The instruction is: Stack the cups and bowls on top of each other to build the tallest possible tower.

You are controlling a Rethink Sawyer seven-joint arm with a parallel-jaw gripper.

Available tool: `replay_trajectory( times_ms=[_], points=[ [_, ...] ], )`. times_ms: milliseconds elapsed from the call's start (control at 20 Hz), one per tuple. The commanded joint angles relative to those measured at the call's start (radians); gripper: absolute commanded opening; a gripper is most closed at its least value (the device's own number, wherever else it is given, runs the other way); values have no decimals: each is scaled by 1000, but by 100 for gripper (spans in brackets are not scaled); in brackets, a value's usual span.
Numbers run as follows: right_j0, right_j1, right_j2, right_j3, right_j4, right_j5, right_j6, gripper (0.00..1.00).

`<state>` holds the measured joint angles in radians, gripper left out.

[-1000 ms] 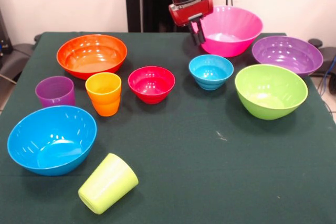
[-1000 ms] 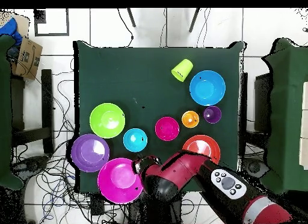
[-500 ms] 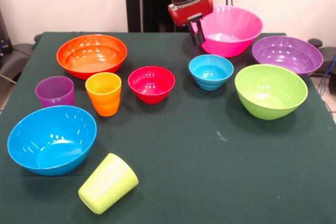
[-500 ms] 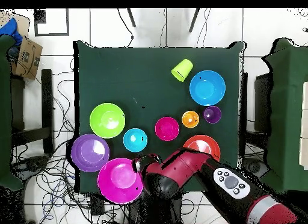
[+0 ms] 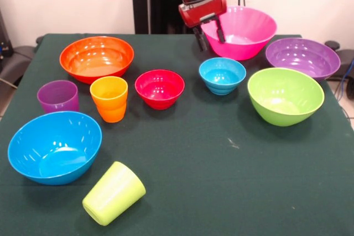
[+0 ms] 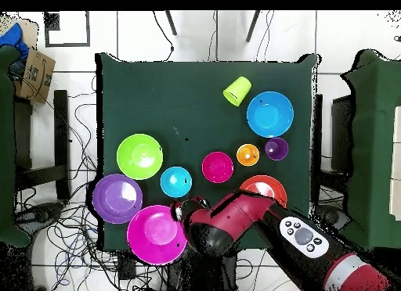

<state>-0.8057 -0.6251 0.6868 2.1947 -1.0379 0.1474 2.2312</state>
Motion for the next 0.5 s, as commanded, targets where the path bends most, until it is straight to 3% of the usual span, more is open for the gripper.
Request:
replay_trajectory(
  times_ms=[50,500],
  points=[
    [18,-8,54,6,4,120,-130,100],
    [21,-41,47,31,44,156,-133,100]
  ],
)
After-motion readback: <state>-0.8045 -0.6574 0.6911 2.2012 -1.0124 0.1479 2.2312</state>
